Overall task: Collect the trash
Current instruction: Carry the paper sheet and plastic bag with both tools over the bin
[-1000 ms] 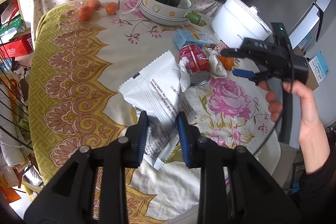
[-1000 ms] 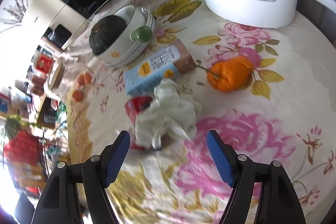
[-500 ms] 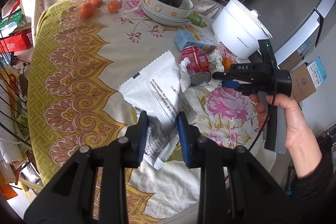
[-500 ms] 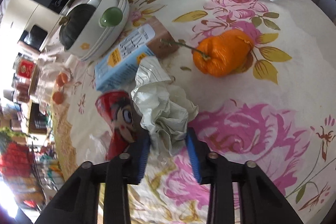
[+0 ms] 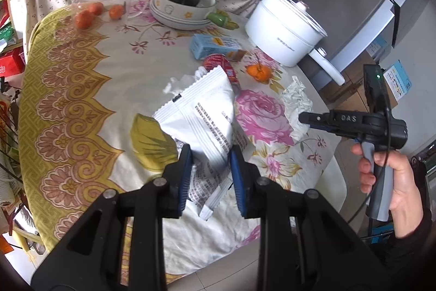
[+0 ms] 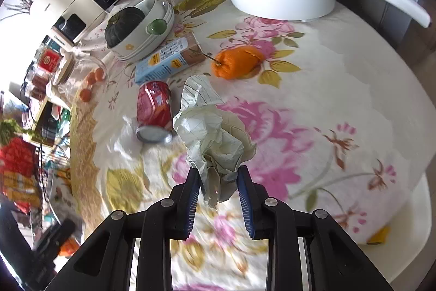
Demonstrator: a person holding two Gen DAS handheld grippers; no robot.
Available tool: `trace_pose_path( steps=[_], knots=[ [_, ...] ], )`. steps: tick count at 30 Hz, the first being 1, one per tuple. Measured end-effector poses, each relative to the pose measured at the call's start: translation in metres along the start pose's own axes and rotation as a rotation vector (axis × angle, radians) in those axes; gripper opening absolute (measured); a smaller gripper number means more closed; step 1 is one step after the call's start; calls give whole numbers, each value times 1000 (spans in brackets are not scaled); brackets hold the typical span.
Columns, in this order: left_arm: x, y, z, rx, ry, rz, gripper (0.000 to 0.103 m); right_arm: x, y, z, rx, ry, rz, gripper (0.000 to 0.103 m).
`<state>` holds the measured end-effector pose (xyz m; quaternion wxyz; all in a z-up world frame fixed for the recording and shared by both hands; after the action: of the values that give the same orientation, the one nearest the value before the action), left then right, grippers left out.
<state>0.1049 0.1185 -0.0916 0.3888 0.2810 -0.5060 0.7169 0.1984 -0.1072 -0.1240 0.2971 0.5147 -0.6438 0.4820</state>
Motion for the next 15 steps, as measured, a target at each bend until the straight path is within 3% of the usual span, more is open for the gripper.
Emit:
trace_pose_path(
  steps=[15],
  knots=[
    [-29, 25, 91, -145, 69, -62, 30, 69, 70, 80, -4, 42, 42, 29]
  ],
)
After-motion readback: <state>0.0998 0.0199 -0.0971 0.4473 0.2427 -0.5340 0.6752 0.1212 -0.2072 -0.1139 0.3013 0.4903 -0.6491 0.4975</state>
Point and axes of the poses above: each gripper's, at about its wrist camera, not at the fingertips, and x roughly against the way its jaws point, z to its right, y to its underside, the point moved 9 cm from there along -x, roughly the way its jaws point, and after that the axes turned 6 degrees about -y, right-handed, at the moved point
